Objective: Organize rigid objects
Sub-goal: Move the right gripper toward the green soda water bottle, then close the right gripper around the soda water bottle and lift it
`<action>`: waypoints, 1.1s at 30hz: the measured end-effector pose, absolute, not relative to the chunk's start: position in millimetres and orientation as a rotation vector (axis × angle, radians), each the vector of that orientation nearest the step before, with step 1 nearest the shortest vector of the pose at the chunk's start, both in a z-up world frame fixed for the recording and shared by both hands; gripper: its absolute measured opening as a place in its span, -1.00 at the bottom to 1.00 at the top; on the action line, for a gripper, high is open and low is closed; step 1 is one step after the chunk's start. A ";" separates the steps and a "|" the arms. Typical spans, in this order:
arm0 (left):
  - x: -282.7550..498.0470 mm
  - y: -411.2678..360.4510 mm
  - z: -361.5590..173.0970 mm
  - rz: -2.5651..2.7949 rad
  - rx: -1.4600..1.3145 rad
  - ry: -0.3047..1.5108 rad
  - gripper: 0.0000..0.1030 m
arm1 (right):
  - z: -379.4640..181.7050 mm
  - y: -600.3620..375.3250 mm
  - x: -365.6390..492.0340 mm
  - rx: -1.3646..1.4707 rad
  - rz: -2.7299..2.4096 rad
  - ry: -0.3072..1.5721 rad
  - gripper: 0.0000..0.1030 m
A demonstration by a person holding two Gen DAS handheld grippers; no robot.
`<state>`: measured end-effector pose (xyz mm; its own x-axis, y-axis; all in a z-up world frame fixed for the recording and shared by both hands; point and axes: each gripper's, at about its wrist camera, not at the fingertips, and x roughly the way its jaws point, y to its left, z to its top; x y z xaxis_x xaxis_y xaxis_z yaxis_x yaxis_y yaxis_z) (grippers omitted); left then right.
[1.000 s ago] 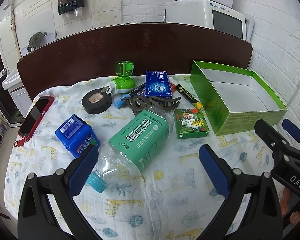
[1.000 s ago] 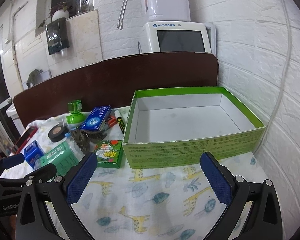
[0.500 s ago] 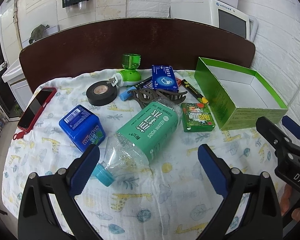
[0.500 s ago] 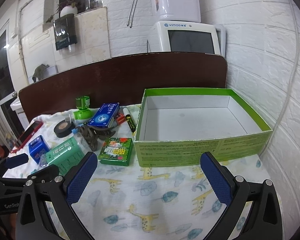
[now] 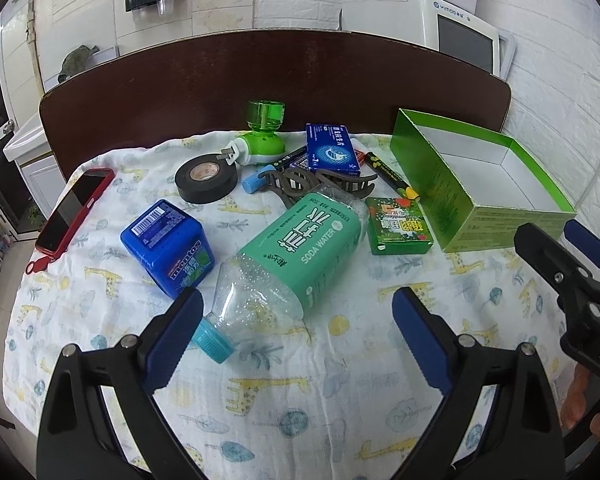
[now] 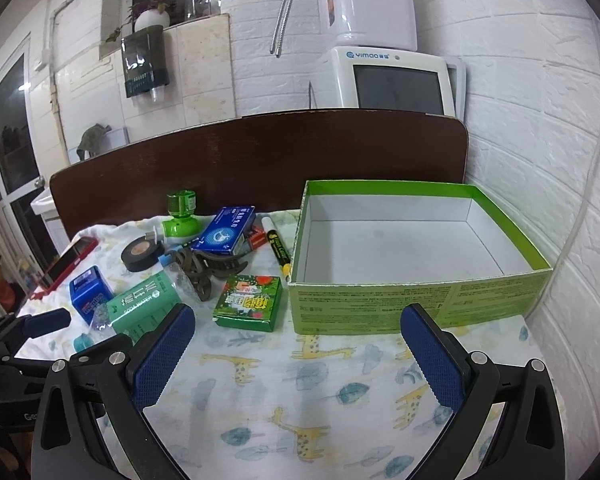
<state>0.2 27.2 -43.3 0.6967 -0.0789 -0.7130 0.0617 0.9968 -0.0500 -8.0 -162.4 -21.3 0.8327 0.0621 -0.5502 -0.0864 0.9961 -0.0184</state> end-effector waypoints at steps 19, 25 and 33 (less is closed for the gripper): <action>-4.0 43.9 -51.7 -0.083 -0.053 0.824 0.59 | -20.2 -138.5 -4.7 -0.075 0.176 0.593 1.00; -7.6 50.9 -56.0 -0.124 -0.092 0.858 0.28 | -15.5 -127.9 15.7 -0.021 0.455 0.649 1.00; -13.3 62.0 -62.8 -0.104 -0.107 0.891 0.07 | -30.2 -87.8 58.3 -0.116 0.639 0.703 1.00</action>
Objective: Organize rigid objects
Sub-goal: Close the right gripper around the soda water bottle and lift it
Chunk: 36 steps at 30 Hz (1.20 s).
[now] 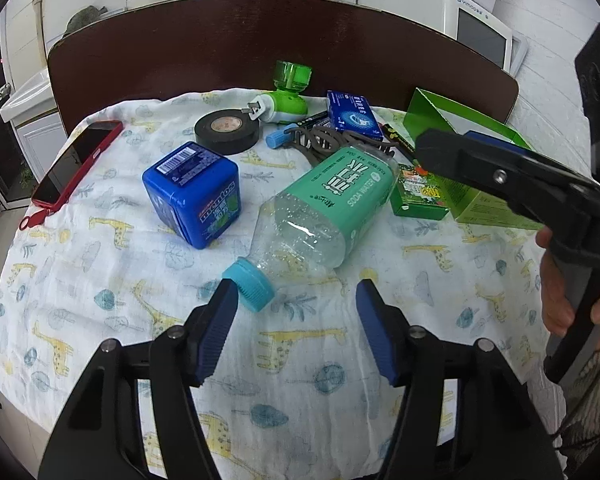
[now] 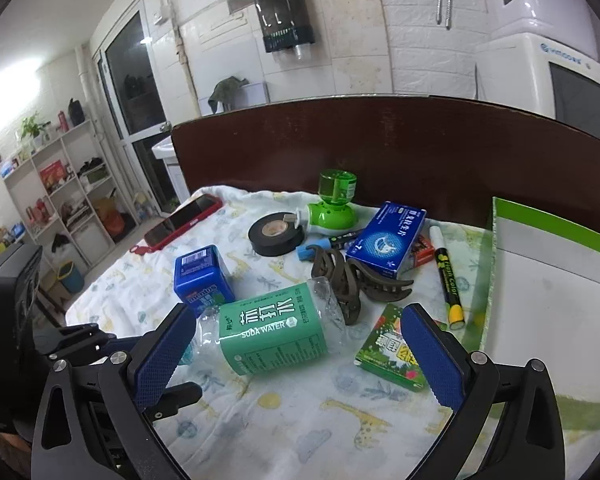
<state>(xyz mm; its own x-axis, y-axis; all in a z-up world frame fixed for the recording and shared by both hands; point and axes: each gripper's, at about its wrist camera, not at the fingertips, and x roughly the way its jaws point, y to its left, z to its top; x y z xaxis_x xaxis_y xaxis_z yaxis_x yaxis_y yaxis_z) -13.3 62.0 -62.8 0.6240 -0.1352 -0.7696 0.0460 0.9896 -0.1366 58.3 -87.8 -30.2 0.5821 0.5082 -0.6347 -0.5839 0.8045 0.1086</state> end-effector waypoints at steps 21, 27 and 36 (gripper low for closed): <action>6.7 90.4 -78.1 -0.017 -0.166 0.957 -0.03 | -72.1 -58.4 77.2 -0.179 0.774 0.846 0.48; 6.3 89.8 -73.6 -0.023 -0.123 0.930 -0.01 | -72.1 -65.5 68.4 -0.187 0.740 0.855 0.35; 0.8 78.4 -57.0 -0.073 -0.081 0.879 -0.01 | -51.8 -81.4 53.1 -0.159 0.671 0.799 0.24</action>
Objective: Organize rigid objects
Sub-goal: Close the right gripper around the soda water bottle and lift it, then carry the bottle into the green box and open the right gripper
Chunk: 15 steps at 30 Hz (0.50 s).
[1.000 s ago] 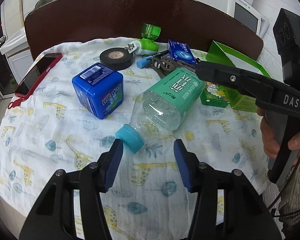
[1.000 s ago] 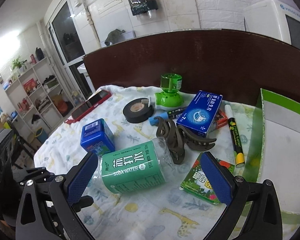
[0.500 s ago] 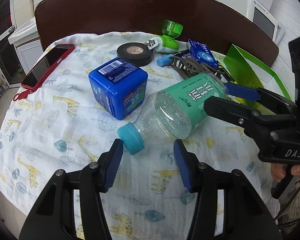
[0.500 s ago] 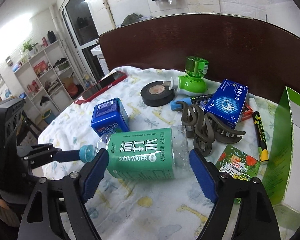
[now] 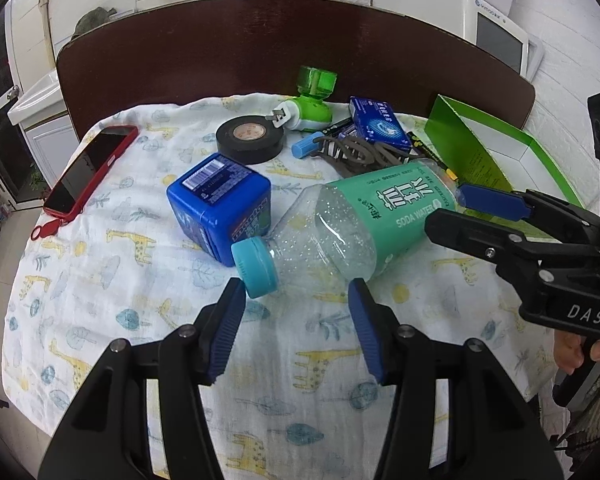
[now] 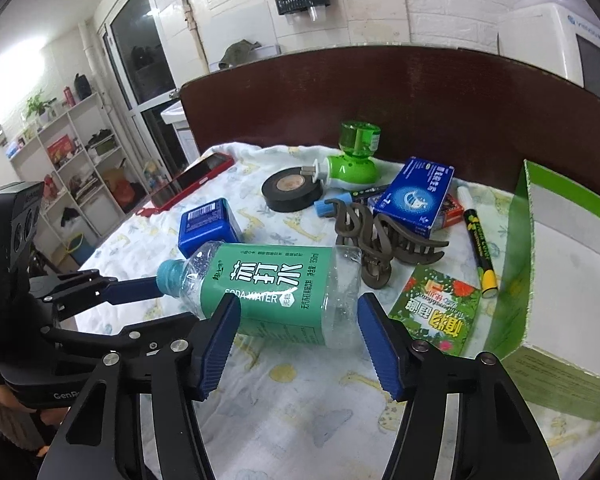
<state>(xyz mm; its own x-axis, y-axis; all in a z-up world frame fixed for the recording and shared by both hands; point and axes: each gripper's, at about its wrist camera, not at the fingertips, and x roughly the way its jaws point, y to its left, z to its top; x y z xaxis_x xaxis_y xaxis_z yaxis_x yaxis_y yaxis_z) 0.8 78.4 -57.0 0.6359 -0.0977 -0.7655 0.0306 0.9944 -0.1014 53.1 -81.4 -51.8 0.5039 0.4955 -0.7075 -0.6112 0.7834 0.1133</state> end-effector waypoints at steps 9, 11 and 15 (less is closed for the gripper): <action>21.5 22.8 -8.1 -0.214 0.007 0.760 0.04 | 7.8 -132.6 37.0 -0.137 0.548 0.631 0.24; 30.0 0.2 2.6 -0.257 0.046 0.733 0.05 | 17.4 -154.2 36.6 -0.114 0.497 0.608 0.24; 48.9 -47.8 18.2 -0.366 0.098 0.699 0.09 | 29.6 -203.0 35.3 -0.068 0.379 0.572 0.24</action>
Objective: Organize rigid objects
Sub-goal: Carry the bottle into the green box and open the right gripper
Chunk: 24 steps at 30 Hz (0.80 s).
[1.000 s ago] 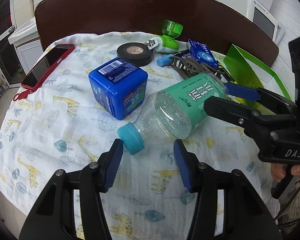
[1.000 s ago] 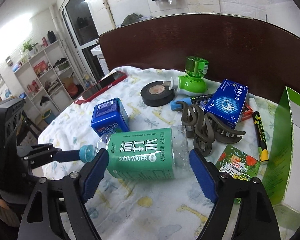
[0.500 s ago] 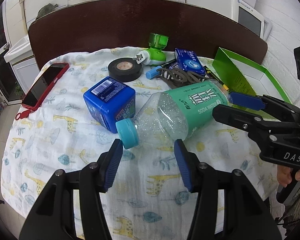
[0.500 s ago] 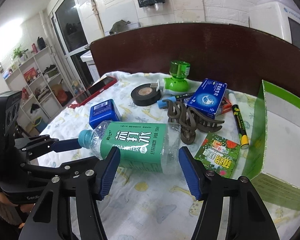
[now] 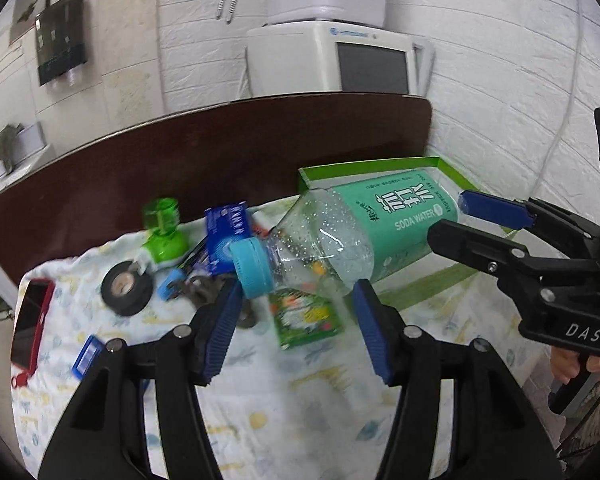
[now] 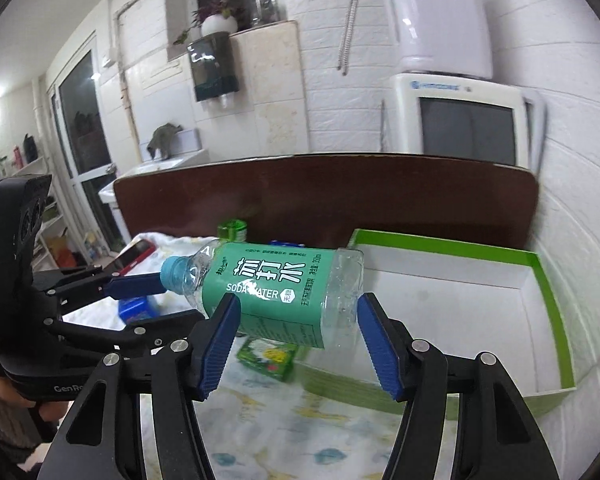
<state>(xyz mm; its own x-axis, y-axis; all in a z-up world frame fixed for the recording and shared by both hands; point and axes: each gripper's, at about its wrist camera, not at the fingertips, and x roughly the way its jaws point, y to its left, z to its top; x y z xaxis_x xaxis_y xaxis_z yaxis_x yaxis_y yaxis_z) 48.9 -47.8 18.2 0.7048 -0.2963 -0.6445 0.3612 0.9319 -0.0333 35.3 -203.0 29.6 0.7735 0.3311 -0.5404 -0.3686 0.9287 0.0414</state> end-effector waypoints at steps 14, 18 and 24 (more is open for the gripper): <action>115.1 -208.3 -2.1 -0.574 0.266 0.759 0.08 | 16.9 -357.6 74.5 0.071 0.088 0.603 0.24; 127.0 -224.7 -16.0 -0.581 0.275 0.804 0.08 | 4.7 -374.9 88.7 0.084 0.073 0.636 0.24; 133.4 -231.8 -29.8 -0.575 0.277 0.851 0.07 | -9.4 -383.0 98.4 0.098 0.077 0.669 0.24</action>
<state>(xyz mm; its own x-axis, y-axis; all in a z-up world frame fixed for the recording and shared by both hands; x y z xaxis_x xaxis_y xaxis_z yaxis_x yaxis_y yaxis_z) 133.4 -231.8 -29.8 0.5208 -0.3654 -0.7715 0.5797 0.8148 0.0054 98.4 -383.0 -9.4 0.7820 0.1032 -0.6146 -0.0400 0.9925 0.1157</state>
